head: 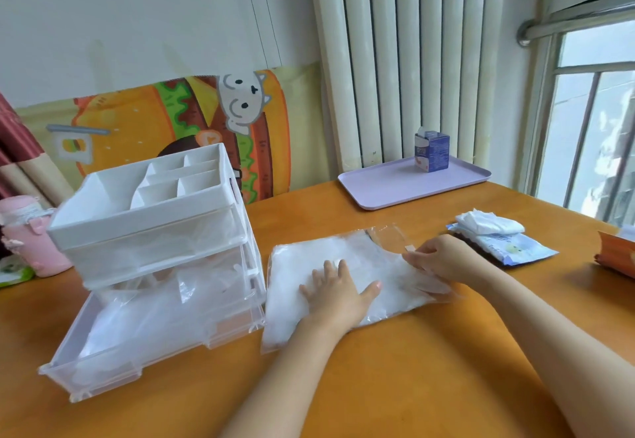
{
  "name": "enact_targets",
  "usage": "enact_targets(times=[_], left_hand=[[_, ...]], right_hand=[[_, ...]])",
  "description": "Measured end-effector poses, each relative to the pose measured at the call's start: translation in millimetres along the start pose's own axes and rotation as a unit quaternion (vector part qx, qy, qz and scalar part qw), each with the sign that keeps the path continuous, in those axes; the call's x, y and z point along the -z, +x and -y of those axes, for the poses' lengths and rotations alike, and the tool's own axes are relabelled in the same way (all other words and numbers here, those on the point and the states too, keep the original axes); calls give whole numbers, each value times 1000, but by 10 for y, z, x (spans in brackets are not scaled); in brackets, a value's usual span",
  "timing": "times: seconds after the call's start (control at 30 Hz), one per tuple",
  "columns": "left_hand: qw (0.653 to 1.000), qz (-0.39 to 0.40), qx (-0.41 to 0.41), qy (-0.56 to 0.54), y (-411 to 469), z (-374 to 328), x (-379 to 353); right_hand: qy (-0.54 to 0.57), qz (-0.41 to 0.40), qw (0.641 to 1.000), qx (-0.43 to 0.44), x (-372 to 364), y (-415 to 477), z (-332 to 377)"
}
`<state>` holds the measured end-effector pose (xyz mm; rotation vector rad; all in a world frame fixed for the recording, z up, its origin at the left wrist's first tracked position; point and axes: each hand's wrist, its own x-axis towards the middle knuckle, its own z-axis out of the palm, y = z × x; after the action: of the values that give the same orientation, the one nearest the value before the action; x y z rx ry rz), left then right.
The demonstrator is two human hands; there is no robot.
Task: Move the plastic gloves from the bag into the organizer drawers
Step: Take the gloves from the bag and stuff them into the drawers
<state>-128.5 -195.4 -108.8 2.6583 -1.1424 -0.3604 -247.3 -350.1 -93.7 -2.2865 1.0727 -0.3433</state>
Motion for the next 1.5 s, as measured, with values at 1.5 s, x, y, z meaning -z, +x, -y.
enact_targets(times=[1.5], left_hand=[[671, 25, -34, -741, -54, -166, 217]], right_hand=[[655, 149, 738, 65, 142, -403, 362]])
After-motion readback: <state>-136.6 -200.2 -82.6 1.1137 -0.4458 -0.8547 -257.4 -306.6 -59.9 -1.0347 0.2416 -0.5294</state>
